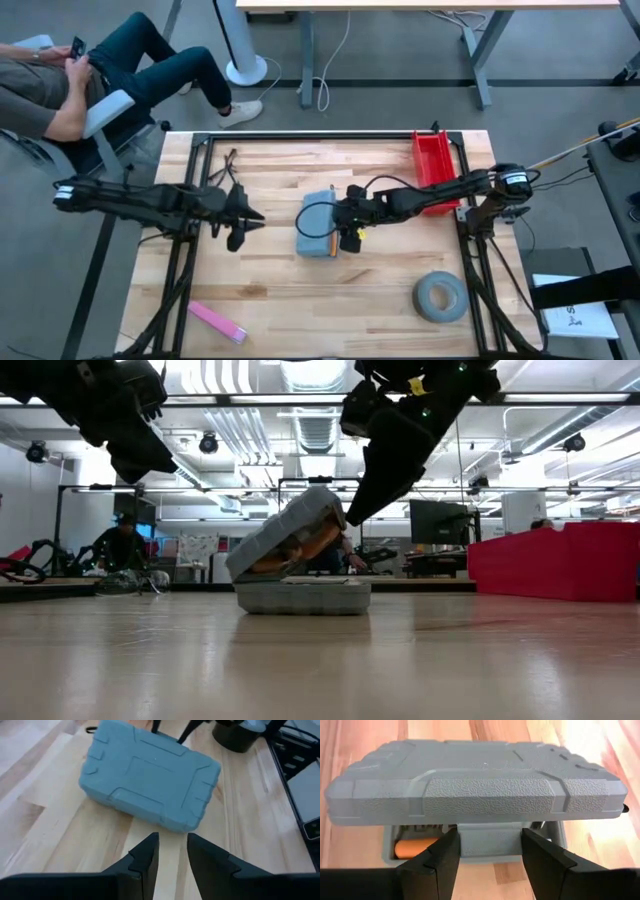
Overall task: Prefit tool cases
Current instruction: Open the gray pre-fit tool case
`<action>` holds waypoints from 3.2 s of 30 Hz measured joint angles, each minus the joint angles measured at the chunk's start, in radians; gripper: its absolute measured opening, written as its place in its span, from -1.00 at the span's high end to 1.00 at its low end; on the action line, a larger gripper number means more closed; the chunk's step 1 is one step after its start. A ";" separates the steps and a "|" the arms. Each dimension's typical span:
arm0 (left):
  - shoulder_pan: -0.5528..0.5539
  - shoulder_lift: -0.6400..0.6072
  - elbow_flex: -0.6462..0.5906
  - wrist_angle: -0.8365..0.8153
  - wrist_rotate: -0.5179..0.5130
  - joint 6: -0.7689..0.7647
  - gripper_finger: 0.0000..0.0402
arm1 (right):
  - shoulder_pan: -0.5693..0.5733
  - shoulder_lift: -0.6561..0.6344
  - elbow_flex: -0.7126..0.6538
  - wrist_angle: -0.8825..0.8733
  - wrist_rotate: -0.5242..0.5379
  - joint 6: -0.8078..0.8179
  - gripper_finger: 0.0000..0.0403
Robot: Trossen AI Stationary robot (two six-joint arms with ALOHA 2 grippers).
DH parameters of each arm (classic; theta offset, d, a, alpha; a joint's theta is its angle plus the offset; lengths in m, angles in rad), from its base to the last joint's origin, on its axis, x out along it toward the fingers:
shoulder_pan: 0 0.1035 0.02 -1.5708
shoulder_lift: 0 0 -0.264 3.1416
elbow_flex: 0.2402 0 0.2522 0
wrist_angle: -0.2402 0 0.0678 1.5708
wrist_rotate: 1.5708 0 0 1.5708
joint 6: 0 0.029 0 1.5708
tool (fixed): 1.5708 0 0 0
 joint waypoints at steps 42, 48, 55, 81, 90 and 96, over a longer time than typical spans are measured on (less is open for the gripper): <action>-0.150 0.000 0.021 0.076 -0.039 -0.040 0.43 | -0.029 0.147 0.228 0.103 0.024 -0.081 0.07; -0.158 0.001 0.022 0.072 -0.039 -0.043 0.41 | -0.045 0.167 0.279 0.043 0.024 -0.106 0.06; -0.158 0.042 0.015 -0.005 -0.102 -0.031 0.43 | -0.046 0.183 0.232 -0.026 -0.010 -0.032 0.05; -0.121 0.455 -0.033 0.061 -0.258 -0.178 0.46 | -0.042 0.265 0.080 0.085 -0.039 0.000 0.12; -0.122 0.540 -0.032 0.223 -0.180 -0.151 0.42 | -0.063 0.265 0.040 0.137 -0.010 -0.051 0.16; -0.124 0.558 -0.032 0.252 -0.164 -0.151 0.38 | -0.068 0.259 0.042 0.130 -0.074 -0.120 0.15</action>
